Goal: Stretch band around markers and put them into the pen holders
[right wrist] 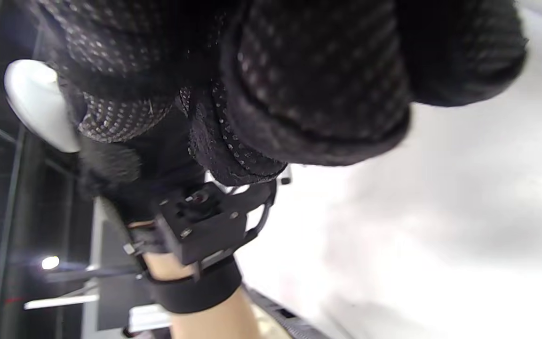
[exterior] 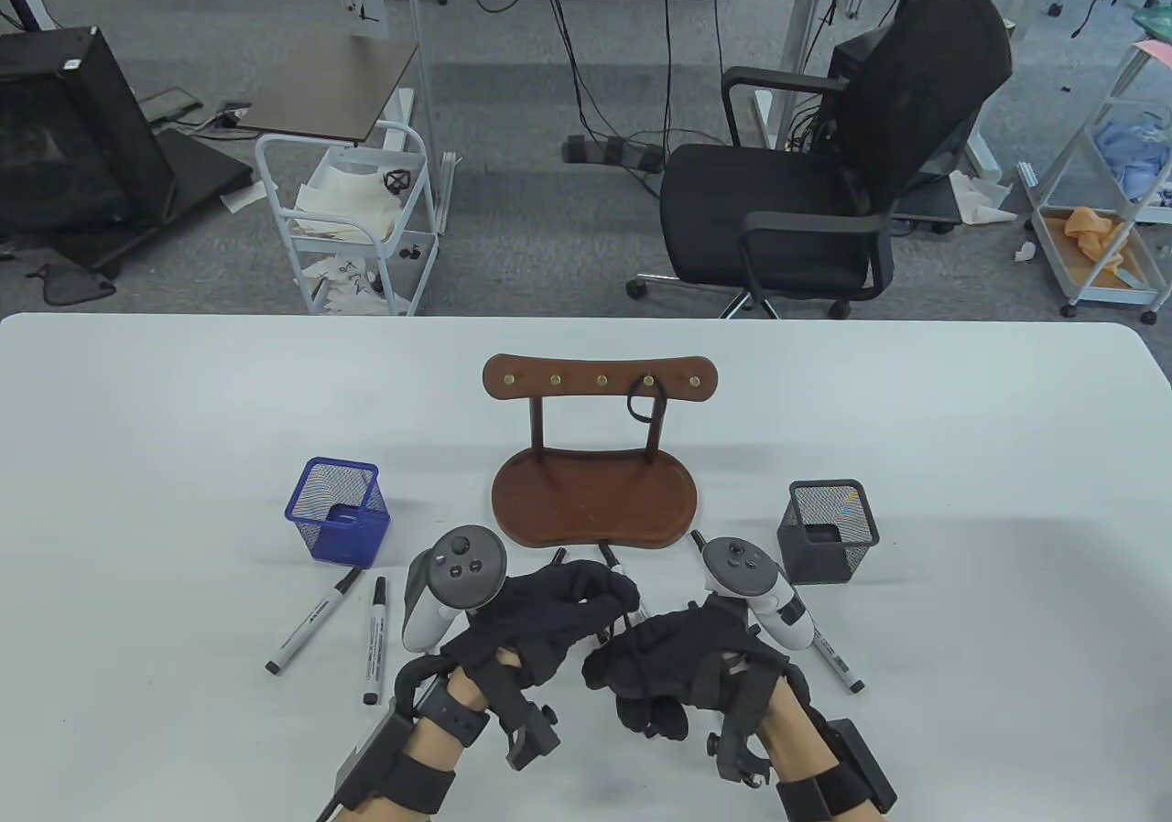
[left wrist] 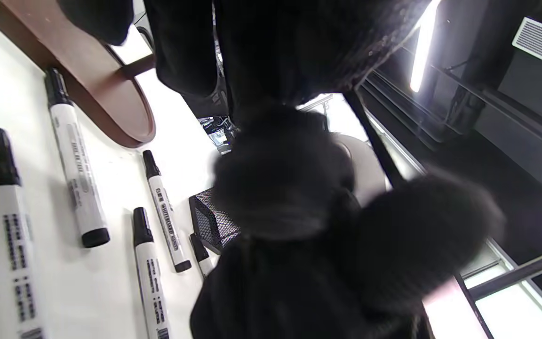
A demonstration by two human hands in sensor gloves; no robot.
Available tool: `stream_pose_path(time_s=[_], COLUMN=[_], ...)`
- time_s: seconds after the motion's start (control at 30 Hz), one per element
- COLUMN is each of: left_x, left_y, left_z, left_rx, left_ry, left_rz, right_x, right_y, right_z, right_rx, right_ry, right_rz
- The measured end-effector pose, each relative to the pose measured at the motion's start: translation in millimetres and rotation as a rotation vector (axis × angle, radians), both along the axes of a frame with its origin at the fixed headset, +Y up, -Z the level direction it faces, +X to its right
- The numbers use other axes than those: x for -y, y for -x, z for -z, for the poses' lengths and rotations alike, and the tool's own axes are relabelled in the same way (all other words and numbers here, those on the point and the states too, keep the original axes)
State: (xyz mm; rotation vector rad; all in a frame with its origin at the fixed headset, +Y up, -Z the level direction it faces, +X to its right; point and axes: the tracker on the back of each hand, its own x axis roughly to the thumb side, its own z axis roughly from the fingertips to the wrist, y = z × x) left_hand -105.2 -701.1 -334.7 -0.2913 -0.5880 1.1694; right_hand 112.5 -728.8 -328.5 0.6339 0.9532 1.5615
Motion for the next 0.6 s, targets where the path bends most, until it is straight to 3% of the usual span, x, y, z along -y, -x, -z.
stream_pose_path(time_s=[0.17, 0.43, 0.6], left_x=[3.2, 5.1, 2.5], left_y=[5.7, -1.2, 4.5], left_z=[4.2, 3.5, 5.8], left_rx=[0.028, 0.132, 0.074], left_ry=[0.012, 0.042, 0.003], left_rz=[0.001, -0.017, 0.037], right_x=[-4.4, -5.1, -5.2], right_y=[-9.2, -14.0, -14.6], right_z=[0.7, 0.2, -1.2], right_rx=[0.004, 0.017, 0.034], right_ry=[-0.008, -0.014, -0.030], right_rz=[0.139, 0.160, 0.122])
